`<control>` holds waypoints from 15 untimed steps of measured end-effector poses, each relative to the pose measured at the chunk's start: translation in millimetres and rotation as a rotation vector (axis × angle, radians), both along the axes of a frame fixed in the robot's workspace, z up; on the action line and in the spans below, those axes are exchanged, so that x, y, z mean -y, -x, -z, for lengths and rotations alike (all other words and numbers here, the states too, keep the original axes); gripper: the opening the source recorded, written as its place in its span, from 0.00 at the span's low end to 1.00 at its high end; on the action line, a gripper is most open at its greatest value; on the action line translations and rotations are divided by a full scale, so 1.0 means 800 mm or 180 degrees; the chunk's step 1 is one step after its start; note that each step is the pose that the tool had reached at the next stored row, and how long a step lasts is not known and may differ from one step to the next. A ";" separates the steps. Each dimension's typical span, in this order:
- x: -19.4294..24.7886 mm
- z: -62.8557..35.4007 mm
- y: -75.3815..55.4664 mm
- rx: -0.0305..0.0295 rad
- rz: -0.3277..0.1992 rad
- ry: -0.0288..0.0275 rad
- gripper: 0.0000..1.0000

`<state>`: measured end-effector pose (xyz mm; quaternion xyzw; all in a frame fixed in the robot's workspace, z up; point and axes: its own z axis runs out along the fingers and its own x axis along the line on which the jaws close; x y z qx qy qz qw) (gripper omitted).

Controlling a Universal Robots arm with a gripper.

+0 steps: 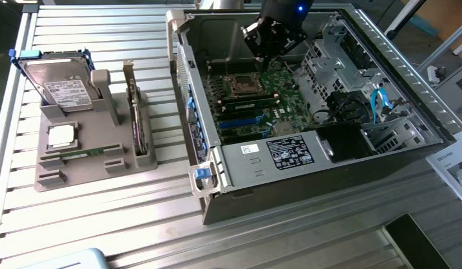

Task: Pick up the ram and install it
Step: 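Press down the ram until it locks into place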

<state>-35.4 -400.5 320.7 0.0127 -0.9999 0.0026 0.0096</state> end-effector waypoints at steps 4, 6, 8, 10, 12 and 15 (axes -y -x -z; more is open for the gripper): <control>0.0001 0.000 0.001 0.0007 -0.0001 0.0000 0.11; 0.0000 0.000 0.001 0.0013 -0.0001 0.0000 0.11; 0.0001 0.000 0.001 0.0017 -0.0001 0.0000 0.11; 0.0001 0.000 0.001 0.0020 -0.0001 0.0000 0.11; 0.0001 0.000 0.001 0.0020 -0.0001 0.0000 0.11; 0.0000 0.000 0.001 0.0020 -0.0001 -0.0001 0.11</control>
